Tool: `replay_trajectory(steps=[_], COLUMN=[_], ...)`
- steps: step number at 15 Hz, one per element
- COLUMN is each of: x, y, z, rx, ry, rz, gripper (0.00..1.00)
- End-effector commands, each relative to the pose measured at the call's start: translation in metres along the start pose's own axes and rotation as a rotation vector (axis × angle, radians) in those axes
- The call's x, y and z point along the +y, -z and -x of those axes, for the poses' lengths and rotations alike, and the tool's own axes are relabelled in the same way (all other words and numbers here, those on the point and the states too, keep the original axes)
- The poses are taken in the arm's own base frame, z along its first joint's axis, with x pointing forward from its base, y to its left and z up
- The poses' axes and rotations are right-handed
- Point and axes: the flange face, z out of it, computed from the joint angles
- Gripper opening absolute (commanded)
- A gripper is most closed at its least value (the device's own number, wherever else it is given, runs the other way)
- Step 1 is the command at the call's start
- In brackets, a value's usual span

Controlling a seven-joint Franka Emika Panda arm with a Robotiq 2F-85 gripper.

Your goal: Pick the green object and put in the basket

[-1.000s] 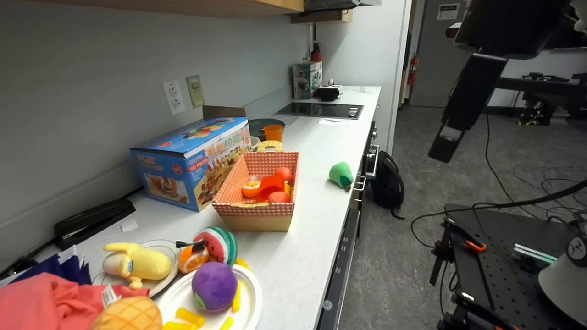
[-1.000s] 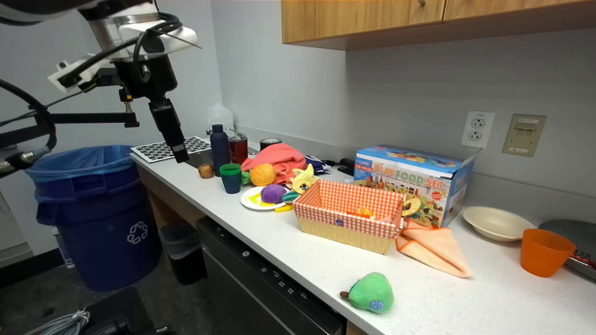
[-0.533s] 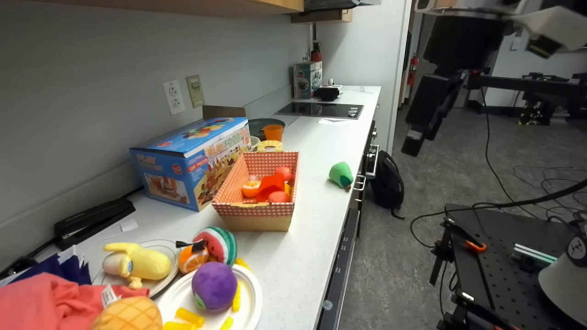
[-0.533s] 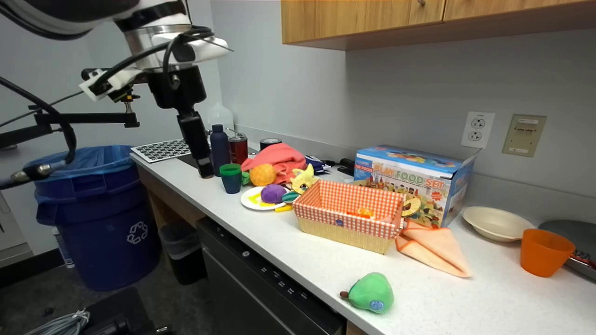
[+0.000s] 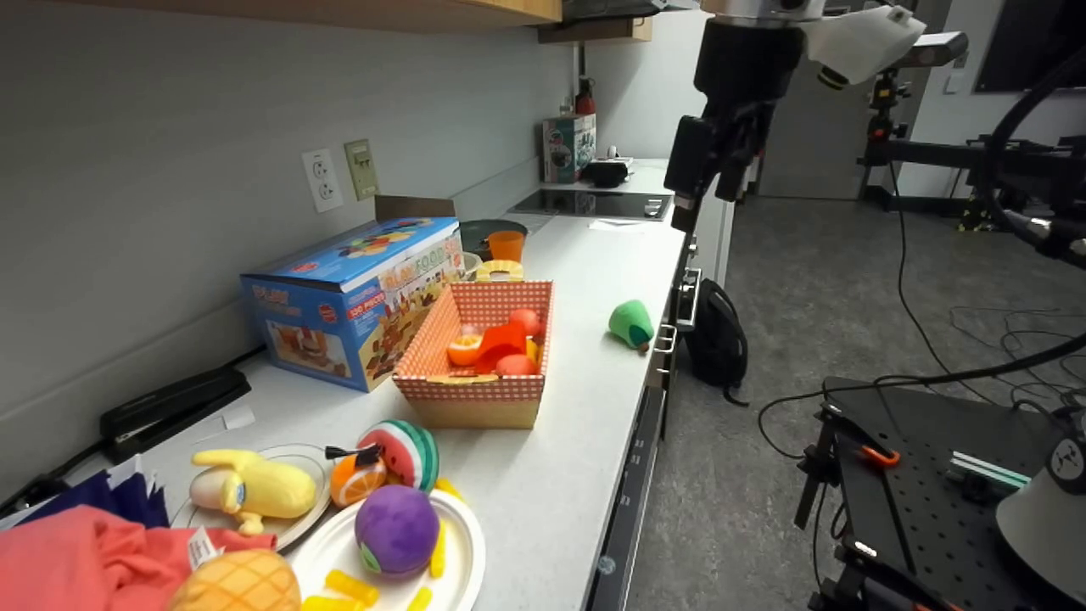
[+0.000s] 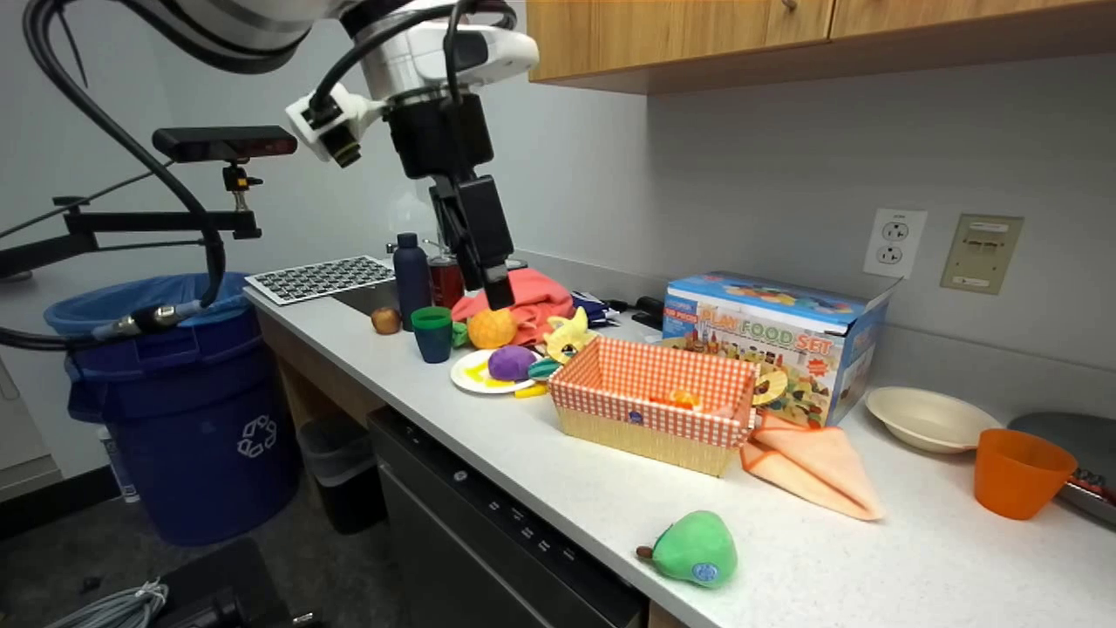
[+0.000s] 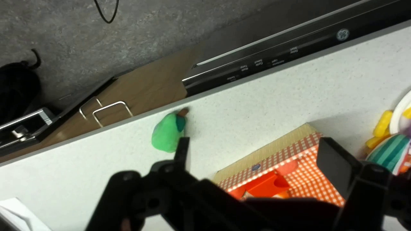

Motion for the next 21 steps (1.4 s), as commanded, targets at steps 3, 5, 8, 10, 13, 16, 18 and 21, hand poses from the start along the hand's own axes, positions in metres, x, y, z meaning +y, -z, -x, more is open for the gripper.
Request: replay_trajectory(steps=[3, 5, 8, 10, 13, 16, 18, 21], x=[-0.001, -0.001, 0.005, 0.02, 0.055, 0.096, 0.118, 0.141], y=[0.002, 0.002, -0.005, -0.015, -0.037, -0.075, -0.1, -0.136], z=[-0.011, -0.012, -0.028, -0.048, -0.083, -0.107, -0.116, -0.124], rx=[0.005, 0.004, -0.008, -0.027, -0.064, -0.123, -0.154, -0.176], ry=[-0.003, -0.003, -0.051, -0.111, -0.199, -0.269, -0.317, -0.371], rz=[0.014, 0.015, 0.025, 0.051, 0.072, 0.073, 0.063, 0.037], gripper=[1.0, 1.0, 1.0, 1.0, 1.0, 1.0, 1.0, 1.0])
